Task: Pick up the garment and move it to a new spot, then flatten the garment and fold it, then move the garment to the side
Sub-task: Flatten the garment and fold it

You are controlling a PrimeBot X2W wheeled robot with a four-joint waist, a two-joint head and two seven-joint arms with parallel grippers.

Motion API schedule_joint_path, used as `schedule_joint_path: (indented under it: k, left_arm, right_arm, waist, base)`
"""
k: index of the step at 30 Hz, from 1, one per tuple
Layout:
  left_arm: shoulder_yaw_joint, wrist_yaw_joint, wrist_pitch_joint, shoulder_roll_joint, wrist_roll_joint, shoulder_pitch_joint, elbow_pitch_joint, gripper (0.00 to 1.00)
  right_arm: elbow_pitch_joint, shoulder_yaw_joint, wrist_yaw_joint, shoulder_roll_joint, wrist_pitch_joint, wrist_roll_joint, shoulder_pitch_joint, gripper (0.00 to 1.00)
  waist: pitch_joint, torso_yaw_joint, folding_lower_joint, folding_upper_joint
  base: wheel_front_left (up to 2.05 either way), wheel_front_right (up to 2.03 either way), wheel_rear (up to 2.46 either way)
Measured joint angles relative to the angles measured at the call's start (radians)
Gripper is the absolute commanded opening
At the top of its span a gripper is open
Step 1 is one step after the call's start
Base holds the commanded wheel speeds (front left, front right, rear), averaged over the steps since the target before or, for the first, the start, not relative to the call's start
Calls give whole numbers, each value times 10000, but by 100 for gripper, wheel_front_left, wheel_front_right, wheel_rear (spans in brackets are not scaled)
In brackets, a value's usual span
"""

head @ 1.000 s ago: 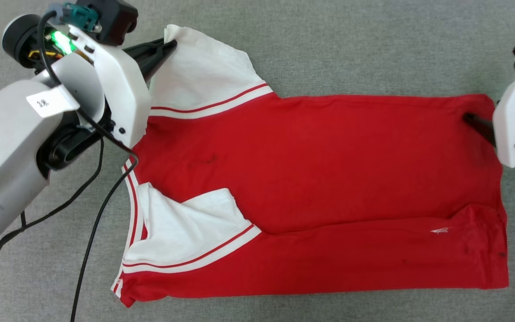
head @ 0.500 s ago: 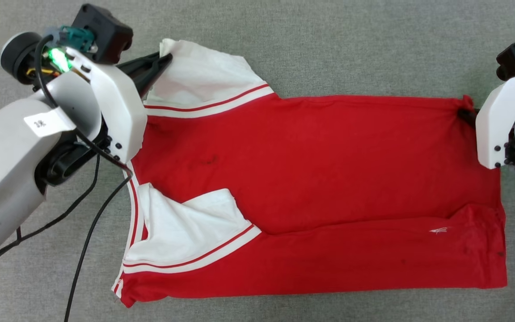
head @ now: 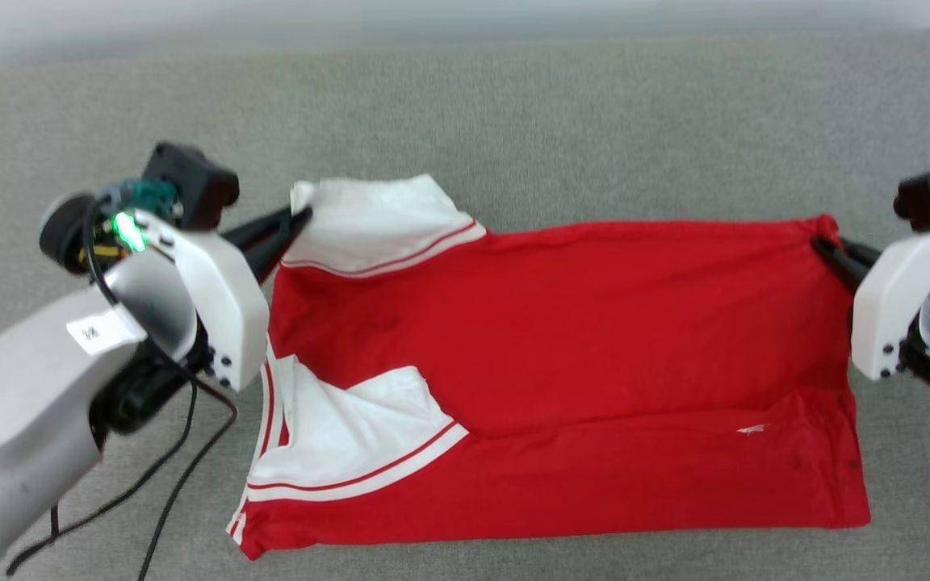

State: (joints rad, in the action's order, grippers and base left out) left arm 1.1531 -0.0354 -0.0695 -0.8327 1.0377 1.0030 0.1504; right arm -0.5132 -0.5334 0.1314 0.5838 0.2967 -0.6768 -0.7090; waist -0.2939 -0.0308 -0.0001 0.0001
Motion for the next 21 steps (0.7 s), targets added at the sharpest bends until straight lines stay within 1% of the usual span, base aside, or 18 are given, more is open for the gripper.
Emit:
schedule_joint_path:
  k: [6, 12, 17, 21]
  left_arm:
    - [155, -485, 387, -297, 384, -1194, -525, 0]
    - [359, -1016, 782, -575, 959, -2575, -1018, 0]
    - [623, -1210, 917, -669, 1256, -3515, -1147, 0]
    - [711, -1244, 1080, -600, 1534, -4113, -1062, 0]
  right_arm:
    - [581, 148, -2, 178, -581, -113, 1414, 0]
    - [1181, 593, -2, 226, -957, -59, 2940, 0]
    - [1699, 1158, -2, 167, -1055, -33, 4225, 0]
    - [2063, 1616, -2, 25, -1026, -50, 5151, 0]
  waist:
    - [880, 50, 0, 0]
    - [1605, 82, 0, 0]
    - [1929, 151, 0, 0]
    - [2016, 212, -1, 0]
  base:
    - [0, 0, 0]
    - [0, 0, 0]
    - [0, 0, 0]
    - [0, 0, 0]
